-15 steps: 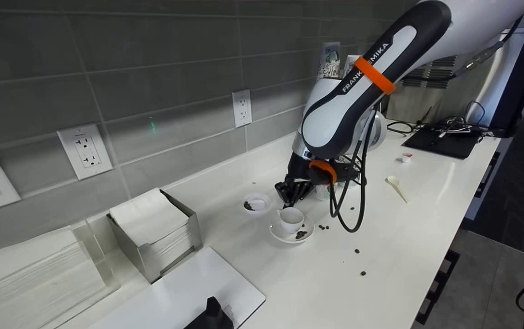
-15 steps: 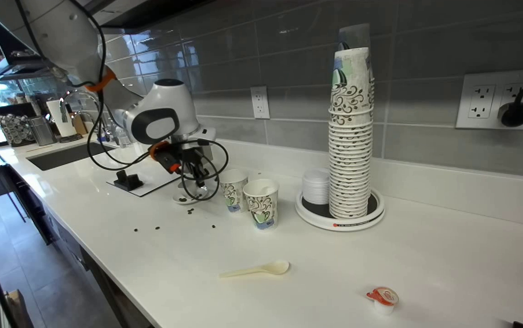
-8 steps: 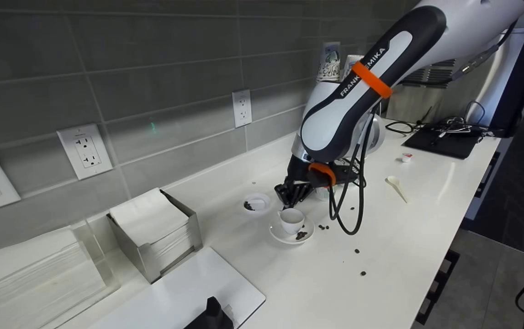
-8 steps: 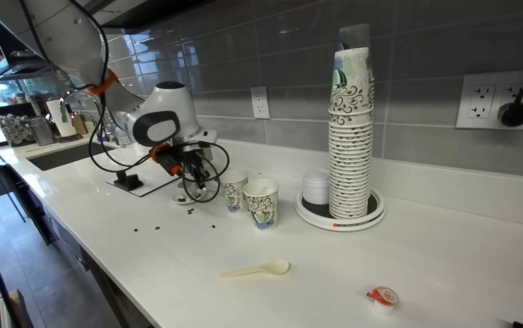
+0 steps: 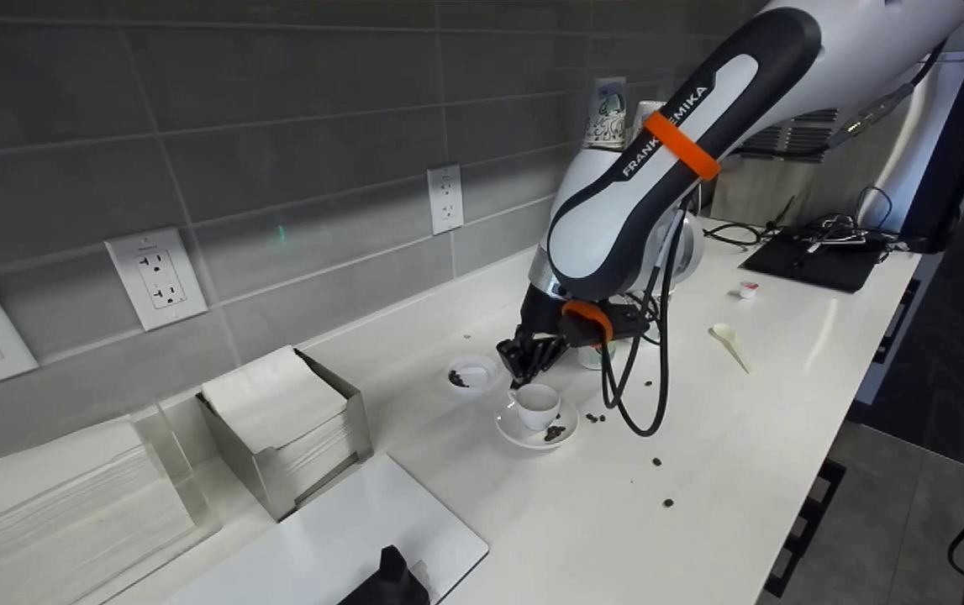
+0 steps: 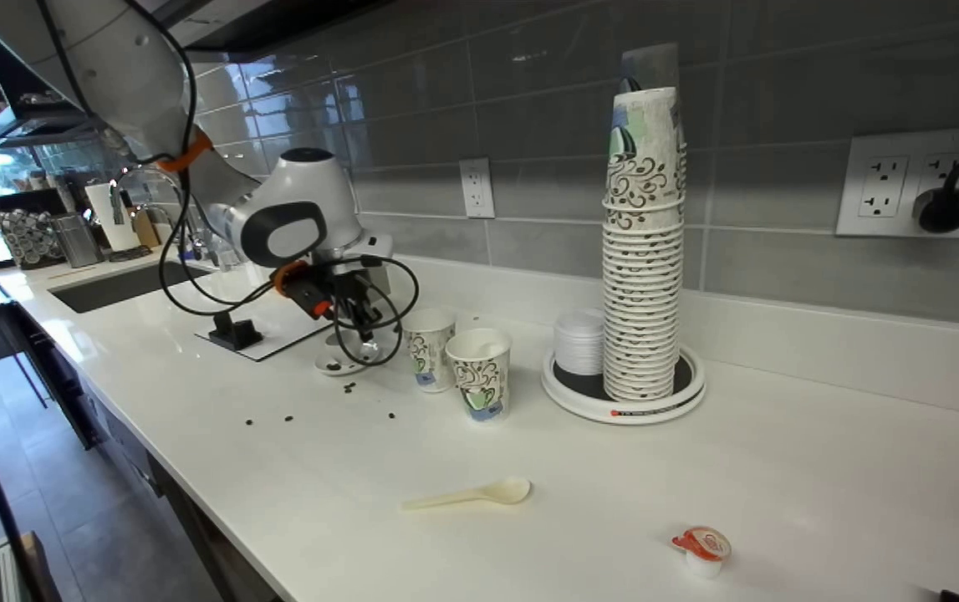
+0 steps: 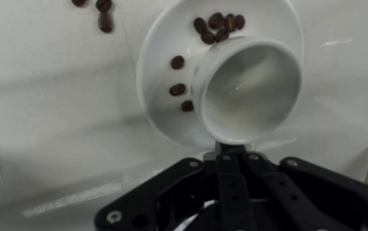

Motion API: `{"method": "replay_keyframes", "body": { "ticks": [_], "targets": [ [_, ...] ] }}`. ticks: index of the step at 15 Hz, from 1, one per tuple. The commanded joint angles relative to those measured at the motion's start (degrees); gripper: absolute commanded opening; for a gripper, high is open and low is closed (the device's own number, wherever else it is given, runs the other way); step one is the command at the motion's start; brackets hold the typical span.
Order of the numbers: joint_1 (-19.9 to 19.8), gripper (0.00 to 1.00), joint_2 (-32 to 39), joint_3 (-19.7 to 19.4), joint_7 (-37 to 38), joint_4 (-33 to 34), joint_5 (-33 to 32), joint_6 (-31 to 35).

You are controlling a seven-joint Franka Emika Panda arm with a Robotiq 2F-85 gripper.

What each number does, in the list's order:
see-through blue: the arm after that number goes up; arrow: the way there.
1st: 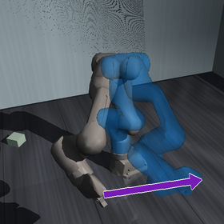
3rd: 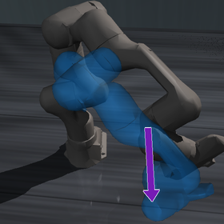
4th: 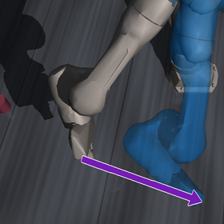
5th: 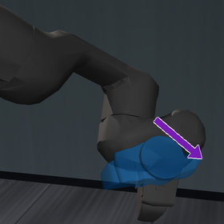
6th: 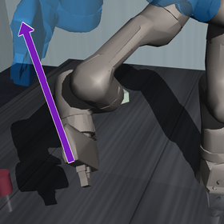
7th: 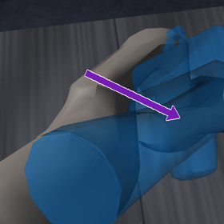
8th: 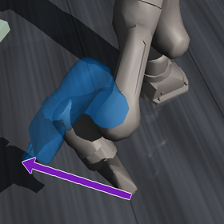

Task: Push the tea cup handle from the right to the left

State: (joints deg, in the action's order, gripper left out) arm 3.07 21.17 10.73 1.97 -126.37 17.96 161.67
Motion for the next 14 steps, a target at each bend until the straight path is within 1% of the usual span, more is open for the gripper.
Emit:
{"method": "replay_keyframes", "body": {
  "ticks": [1, 12, 14],
  "targets": [
    [-0.3, 0.0, 1.4, 1.1, -1.5, 1.5, -0.2, 0.3],
    [-0.3, 0.0, 1.5, 2.6, -4.5, 1.7, -0.5, -0.2],
    [-0.3, 0.0, 1.1, 2.6, -4.6, 1.3, -0.4, 1.2]
  ]
}}
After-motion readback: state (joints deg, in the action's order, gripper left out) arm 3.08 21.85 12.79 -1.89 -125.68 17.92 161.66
